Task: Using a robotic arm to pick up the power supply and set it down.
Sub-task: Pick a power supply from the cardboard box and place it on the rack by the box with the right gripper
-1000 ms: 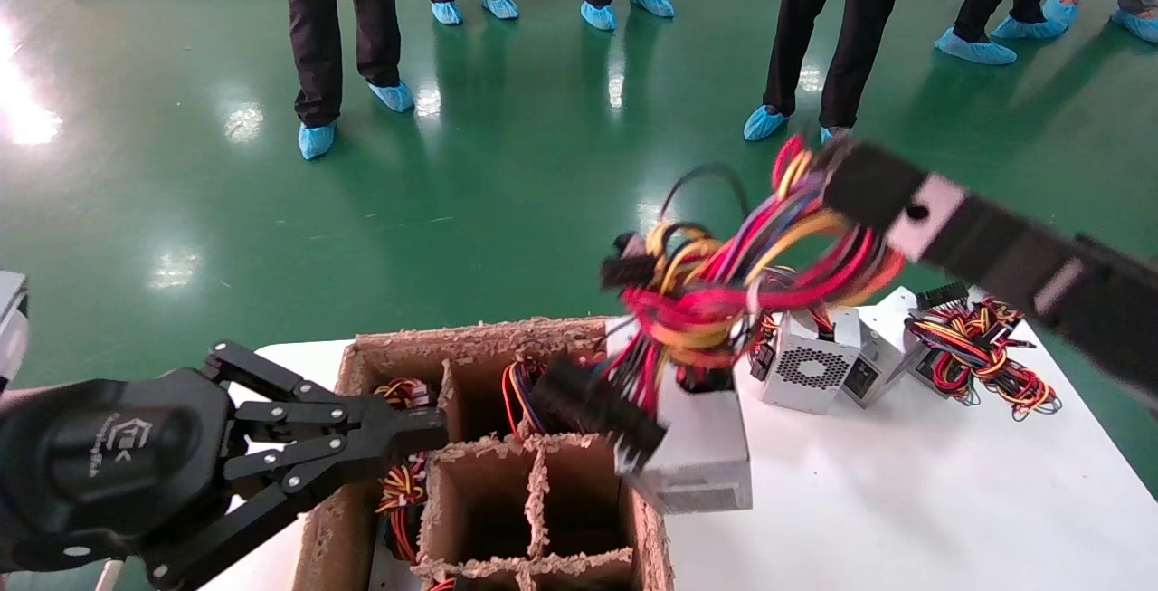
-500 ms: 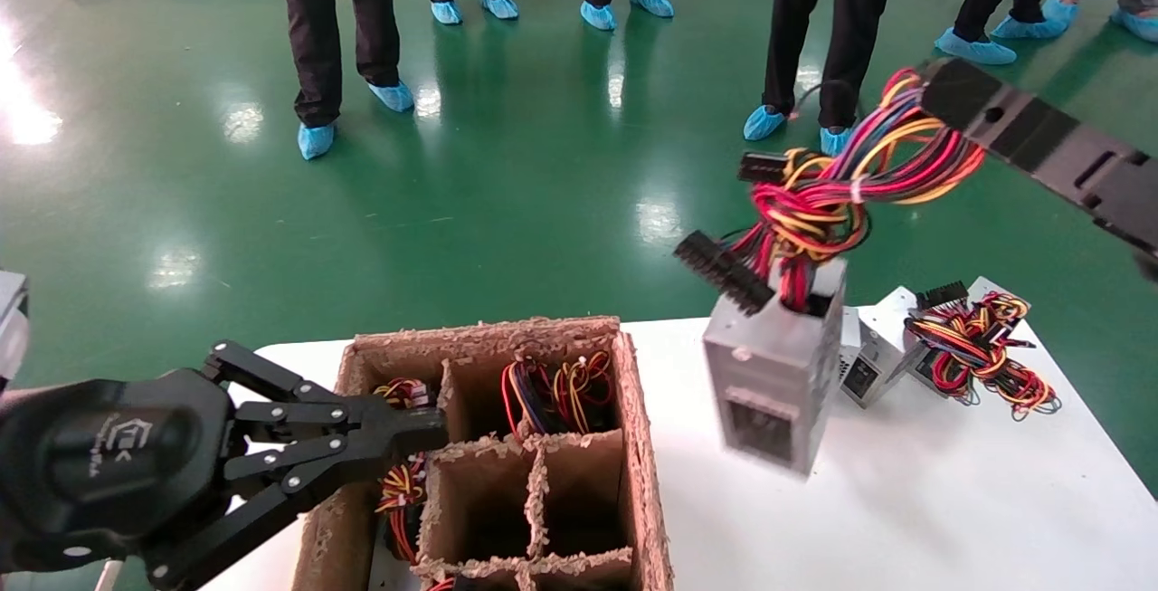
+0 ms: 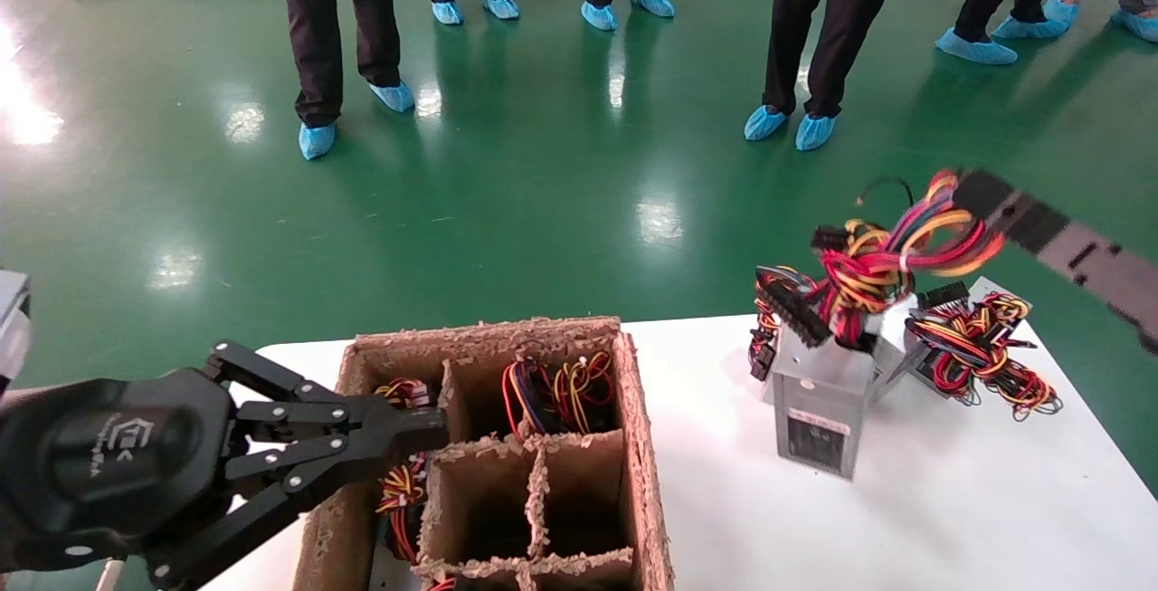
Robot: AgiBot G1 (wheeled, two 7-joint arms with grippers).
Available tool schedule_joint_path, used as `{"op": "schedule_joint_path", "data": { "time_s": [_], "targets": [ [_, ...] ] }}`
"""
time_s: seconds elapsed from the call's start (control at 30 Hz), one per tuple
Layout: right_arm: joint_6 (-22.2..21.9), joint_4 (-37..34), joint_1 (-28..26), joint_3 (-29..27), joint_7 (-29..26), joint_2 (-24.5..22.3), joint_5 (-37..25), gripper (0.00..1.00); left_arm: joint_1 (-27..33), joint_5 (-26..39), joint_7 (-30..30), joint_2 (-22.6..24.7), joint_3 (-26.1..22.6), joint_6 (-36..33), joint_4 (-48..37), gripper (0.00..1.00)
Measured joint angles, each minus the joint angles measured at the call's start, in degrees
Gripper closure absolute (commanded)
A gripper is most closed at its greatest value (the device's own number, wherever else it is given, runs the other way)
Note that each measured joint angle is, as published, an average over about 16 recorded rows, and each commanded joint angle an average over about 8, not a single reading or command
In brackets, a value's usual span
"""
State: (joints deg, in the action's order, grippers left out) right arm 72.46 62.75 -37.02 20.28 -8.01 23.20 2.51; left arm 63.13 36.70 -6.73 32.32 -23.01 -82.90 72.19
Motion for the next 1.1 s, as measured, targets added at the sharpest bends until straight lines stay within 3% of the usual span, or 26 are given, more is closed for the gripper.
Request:
{"op": "schedule_joint_path", "data": {
  "time_s": [0.6,1.1],
  "targets": [
    [-2.9,-0.8,12.4,-1.3,6.0,-0.8,4.5,1.00,0.0,0.0,0.0,0.0,0.0,0.0,0.0,1.00],
    [-7.8,-0.7,21.9,-3.7,12.8,1.2,9.8,1.00,0.0,0.0,0.0,0.0,0.0,0.0,0.0,1.00]
  ]
}}
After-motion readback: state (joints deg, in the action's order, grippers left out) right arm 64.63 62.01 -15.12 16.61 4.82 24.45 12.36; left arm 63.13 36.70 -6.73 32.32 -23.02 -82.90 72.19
